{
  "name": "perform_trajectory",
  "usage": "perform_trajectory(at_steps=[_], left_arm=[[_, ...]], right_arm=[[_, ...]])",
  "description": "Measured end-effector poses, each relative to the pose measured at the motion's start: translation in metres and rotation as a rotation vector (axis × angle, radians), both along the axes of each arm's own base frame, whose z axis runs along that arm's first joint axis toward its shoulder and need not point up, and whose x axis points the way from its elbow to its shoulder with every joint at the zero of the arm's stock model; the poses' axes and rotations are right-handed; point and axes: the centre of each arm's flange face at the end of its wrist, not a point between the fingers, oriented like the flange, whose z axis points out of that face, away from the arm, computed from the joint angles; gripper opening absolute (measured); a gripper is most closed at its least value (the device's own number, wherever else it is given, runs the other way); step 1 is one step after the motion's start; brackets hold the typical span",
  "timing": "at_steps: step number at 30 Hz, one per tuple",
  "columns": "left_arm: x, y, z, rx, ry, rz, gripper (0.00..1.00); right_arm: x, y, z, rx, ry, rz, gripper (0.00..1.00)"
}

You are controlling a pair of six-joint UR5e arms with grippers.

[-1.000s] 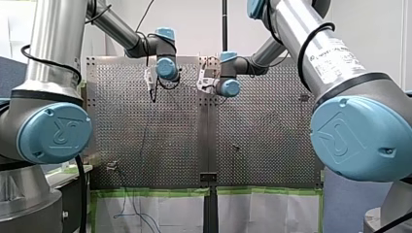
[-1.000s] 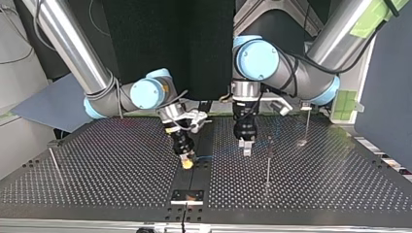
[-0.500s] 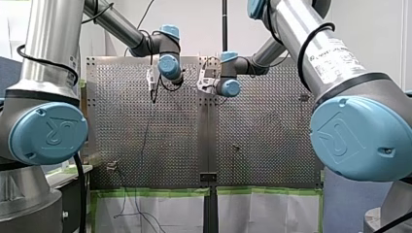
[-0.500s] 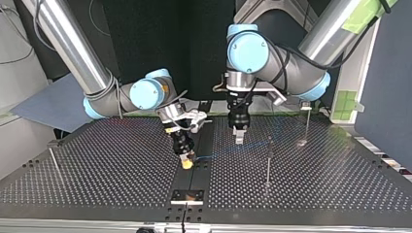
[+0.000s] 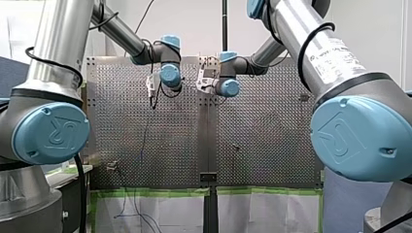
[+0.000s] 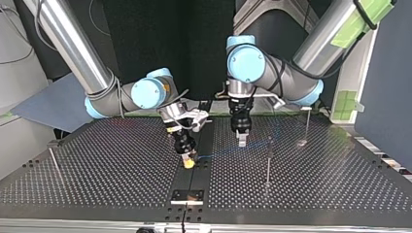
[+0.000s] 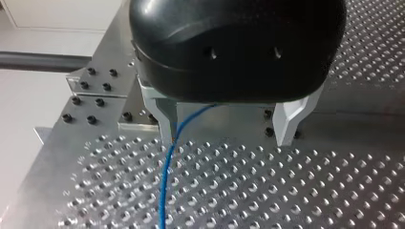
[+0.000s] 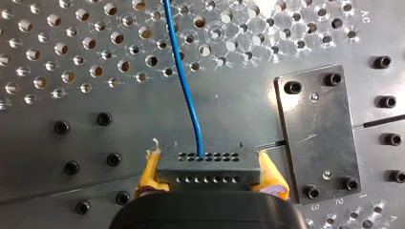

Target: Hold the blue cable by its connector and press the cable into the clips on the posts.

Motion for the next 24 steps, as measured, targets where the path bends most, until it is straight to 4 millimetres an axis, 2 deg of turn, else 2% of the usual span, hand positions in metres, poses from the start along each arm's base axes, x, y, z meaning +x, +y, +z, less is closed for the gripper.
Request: perform_trajectory(at_steps=[10, 24], left_arm=[[0.009, 0.01, 0.0, -0.002, -0.011, 0.022, 1.0], [0.012, 0.007, 0.003, -0.011, -0.041, 0.01, 1.0]], right_arm=[[0.001, 0.001, 0.0, 0.0, 0.0, 0.002, 0.0], [0.001, 0.001, 0.0, 0.001, 0.002, 0.001, 0.0]])
